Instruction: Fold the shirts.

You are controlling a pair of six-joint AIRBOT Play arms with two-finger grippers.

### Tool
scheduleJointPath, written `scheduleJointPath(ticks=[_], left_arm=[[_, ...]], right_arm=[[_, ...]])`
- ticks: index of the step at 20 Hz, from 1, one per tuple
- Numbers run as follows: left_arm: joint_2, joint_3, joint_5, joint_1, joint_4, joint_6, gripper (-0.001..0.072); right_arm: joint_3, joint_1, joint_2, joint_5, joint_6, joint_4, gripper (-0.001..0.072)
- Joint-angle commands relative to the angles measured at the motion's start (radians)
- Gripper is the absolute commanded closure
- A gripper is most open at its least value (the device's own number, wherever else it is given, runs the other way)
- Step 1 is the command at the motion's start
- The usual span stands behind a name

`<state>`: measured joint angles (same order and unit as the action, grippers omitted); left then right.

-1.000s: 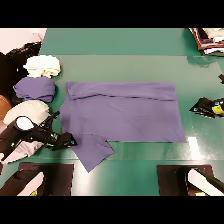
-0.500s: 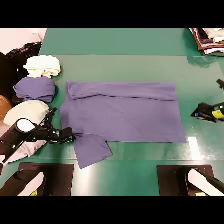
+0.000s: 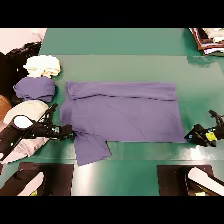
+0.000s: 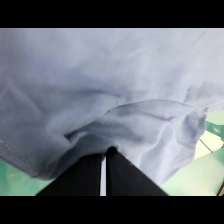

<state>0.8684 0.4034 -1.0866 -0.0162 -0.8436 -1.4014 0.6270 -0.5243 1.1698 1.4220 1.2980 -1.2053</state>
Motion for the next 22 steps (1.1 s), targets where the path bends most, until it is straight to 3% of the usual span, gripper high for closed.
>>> scheduleJointPath(ticks=[1,3,5,6,10,12,15,18,22], left_arm=[[-0.001,0.005,0.005,0.000,0.006,0.006,0.0678],[-0.001,0.005,0.003,0.000,0.006,0.006,0.0678],[-0.001,0.005,-0.022,0.000,-0.007,0.006,0.0679],[-0.001,0.005,-0.058,0.000,-0.027,0.006,0.0679],[-0.048,0.003,-0.230,0.018,-0.154,-0.023,0.0681],[-0.143,0.003,-0.261,0.082,-0.224,-0.115,0.0681],[-0.269,0.029,-0.328,0.129,-0.146,-0.233,0.0679],[-0.254,0.173,-0.269,0.129,-0.135,-0.233,0.0679],[-0.117,0.370,-0.010,0.129,-0.284,-0.214,0.0679]], right_arm=[[-0.035,0.011,0.042,-0.048,-0.016,0.045,0.0355],[-0.035,0.043,0.041,-0.077,-0.016,0.043,0.0474],[-0.035,0.061,0.040,-0.075,-0.016,0.034,0.0668],[-0.036,0.070,0.033,-0.063,-0.018,0.016,0.0698],[-0.036,0.078,-0.102,0.034,-0.017,-0.085,0.0699],[-0.036,0.060,-0.208,0.090,-0.017,-0.171,0.0698],[-0.025,0.008,-0.348,0.137,0.010,-0.197,0.0698],[0.067,0.039,-0.357,0.119,0.037,-0.098,0.0699],[0.269,0.197,-0.186,0.014,0.095,-0.071,0.0699]])
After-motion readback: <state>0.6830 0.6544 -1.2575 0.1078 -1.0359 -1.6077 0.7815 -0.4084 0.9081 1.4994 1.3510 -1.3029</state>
